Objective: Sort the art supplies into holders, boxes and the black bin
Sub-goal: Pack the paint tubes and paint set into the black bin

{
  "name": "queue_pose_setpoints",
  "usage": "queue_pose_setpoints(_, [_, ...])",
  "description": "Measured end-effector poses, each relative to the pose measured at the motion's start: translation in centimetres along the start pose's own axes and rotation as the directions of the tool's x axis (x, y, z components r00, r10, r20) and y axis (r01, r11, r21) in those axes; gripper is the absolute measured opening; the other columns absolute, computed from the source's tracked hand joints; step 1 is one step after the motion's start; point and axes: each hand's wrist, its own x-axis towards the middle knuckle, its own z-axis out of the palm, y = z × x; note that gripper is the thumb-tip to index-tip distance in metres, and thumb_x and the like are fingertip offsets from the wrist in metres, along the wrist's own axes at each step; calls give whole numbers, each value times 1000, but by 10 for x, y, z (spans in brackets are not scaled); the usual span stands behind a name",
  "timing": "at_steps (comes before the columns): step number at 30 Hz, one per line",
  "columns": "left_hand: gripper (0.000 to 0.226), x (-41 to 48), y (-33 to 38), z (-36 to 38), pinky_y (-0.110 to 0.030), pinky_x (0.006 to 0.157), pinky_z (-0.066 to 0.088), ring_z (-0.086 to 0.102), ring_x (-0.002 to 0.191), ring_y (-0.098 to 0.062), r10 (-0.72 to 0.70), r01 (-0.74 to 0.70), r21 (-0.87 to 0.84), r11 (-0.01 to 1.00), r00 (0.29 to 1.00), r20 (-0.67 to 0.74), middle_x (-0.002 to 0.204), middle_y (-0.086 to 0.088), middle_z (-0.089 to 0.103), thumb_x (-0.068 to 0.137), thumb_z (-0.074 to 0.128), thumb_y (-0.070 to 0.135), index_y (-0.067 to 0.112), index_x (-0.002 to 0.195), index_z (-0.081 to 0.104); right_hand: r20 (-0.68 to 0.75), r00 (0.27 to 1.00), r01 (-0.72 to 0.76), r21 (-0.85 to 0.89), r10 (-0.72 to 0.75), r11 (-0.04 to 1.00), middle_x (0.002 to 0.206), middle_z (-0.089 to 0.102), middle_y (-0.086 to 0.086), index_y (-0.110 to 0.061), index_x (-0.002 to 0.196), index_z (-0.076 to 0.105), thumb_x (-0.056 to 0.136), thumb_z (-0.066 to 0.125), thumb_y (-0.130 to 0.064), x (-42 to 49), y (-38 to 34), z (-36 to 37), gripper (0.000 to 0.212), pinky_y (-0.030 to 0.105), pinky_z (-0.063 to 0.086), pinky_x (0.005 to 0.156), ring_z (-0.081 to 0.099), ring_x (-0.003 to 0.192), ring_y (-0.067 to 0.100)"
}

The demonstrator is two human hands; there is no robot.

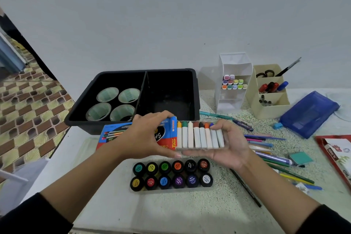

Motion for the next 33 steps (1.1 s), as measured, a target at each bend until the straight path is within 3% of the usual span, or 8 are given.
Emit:
queue_pose_setpoints(4, [94, 1, -5, 3, -42, 113, 25, 45, 115, -2, -31, 24, 73, 997, 995, 92, 120, 25, 44, 56, 71, 85, 44, 132, 33, 8, 1000, -15, -39, 15, 999, 131, 56, 37, -1, 124, 51, 86, 41, -10, 7, 5, -4, 41, 74, 46, 93, 54, 120, 57])
queue_pose_setpoints(11, [78, -3, -10, 11, -43, 107, 26, 48, 107, -2, -17, 13, 89, 996, 999, 42, 110, 24, 50, 61, 72, 82, 51, 120, 32, -72, 997, -3, -206, -12, 979, 125, 60, 28, -13, 119, 62, 89, 48, -6, 5, 0, -9, 34, 70, 48, 92, 56, 121, 52])
queue_pose_setpoints(18, [81, 2, 2, 14, -38, 105, 26, 45, 108, -5, -19, 3, 168, 986, 995, 97, 111, 24, 43, 63, 66, 86, 45, 122, 28, -103, 995, -34, -274, 6, 961, 111, 64, 24, -8, 107, 68, 84, 51, -9, 17, 6, 2, 29, 62, 55, 85, 63, 103, 43])
queue_pose_setpoints(22, [82, -1, -3, 18, -39, 107, 31, 48, 109, -4, -36, 17, 157, 987, 992, 119, 116, 24, 48, 64, 65, 87, 47, 125, 28, -157, 985, -11, -442, -65, 897, 108, 66, 19, -10, 108, 69, 87, 61, -12, 14, 5, 3, 23, 47, 58, 78, 65, 101, 33])
queue_pose_setpoints(24, [82, -3, -6, 18, -39, 103, 39, 53, 105, -5, -40, 23, 156, 988, 994, 105, 114, 22, 53, 62, 63, 89, 45, 122, 29, -148, 984, 18, -453, -95, 891, 113, 68, 20, -6, 114, 66, 89, 66, -11, 9, 6, 0, 26, 44, 62, 73, 68, 105, 34])
queue_pose_setpoints(27, [87, -4, -7, 18, -31, 89, 51, 57, 99, -6, -33, 10, 208, 978, 994, 105, 113, 18, 57, 61, 61, 91, 40, 125, 31, -152, 979, 49, -478, -138, 877, 119, 69, 23, -1, 123, 59, 88, 70, -3, 5, 13, -2, 37, 44, 63, 78, 68, 110, 38])
queue_pose_setpoints(33, [84, 4, 3, 21, -28, 77, 53, 56, 85, -7, 30, -51, 275, 960, 996, 78, 96, 16, 54, 62, 59, 92, 37, 118, 30, -166, 979, 8, -557, -120, 831, 120, 68, 23, -1, 123, 55, 91, 68, -2, 19, 25, 12, 35, 47, 59, 89, 70, 103, 32])
